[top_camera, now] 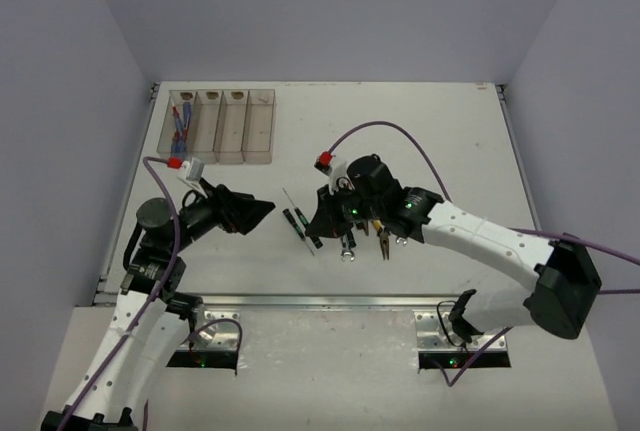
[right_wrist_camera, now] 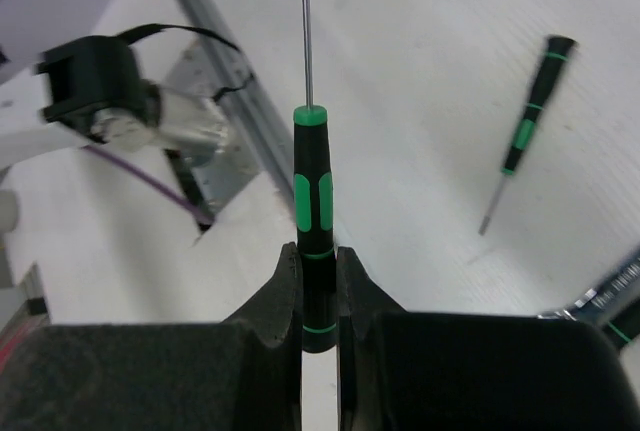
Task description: Sort the tools into containers
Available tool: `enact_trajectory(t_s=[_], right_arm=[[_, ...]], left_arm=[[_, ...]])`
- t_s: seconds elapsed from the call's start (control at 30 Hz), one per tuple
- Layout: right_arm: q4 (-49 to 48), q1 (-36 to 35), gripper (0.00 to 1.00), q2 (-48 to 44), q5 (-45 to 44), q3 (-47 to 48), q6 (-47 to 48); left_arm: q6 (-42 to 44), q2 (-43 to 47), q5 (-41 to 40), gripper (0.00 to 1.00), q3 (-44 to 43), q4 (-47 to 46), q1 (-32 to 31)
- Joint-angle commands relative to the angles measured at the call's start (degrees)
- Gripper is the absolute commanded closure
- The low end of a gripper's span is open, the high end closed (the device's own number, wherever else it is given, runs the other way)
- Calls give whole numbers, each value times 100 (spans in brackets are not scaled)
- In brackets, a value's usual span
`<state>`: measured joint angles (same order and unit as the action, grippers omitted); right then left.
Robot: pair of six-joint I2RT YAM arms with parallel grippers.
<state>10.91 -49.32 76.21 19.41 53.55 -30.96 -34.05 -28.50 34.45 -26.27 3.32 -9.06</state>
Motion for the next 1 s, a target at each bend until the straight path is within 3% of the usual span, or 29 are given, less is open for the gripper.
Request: enact_trajectory(t_s=[0.0, 0.1, 0.23, 0.3, 0.47, 0.7, 0.8, 0.87, 0.93, 0.97], right_arm=[[-1485, -33, 100, -509, 1346, -415, -129], [-1565, -34, 100, -684, 1473, -502, -68], [-1911, -34, 100, -823, 1686, -570, -136], [-1908, -34, 100, -835, 1648, -502, -129], [-2072, -34, 100, -685, 1816, -404, -252], [-2155, -34, 100, -793, 1862, -447, -235], [-2083, -41, 100, -906, 1786, -485, -173], [-1869, -34, 74, -1092, 1548, -540, -69], [-1567, -34, 25, -1266, 945, -678, -59], [-1372, -37, 16, -1394, 582, -729, -35]], left_arm=[[-1727, 22, 1214, 3, 544, -3099, -44], [-1993, -77, 1222, 17, 606, -3625, -79], [-2053, -336, 1251, 26, 594, -3806, -252], [-2052, -440, 1173, 38, 676, -3866, -394], [-1905, -703, 852, 50, 593, -3936, -1009], [-1674, -1112, 413, 99, 259, -3895, -1708], [-1544, -1288, 221, 100, 228, -3777, -1857], [-1462, -1333, -1, 100, 216, -3656, -1915], [-1289, -1308, -211, 100, 70, -3190, -1924], [-1148, -1321, -506, 100, -71, -2810, -1924]])
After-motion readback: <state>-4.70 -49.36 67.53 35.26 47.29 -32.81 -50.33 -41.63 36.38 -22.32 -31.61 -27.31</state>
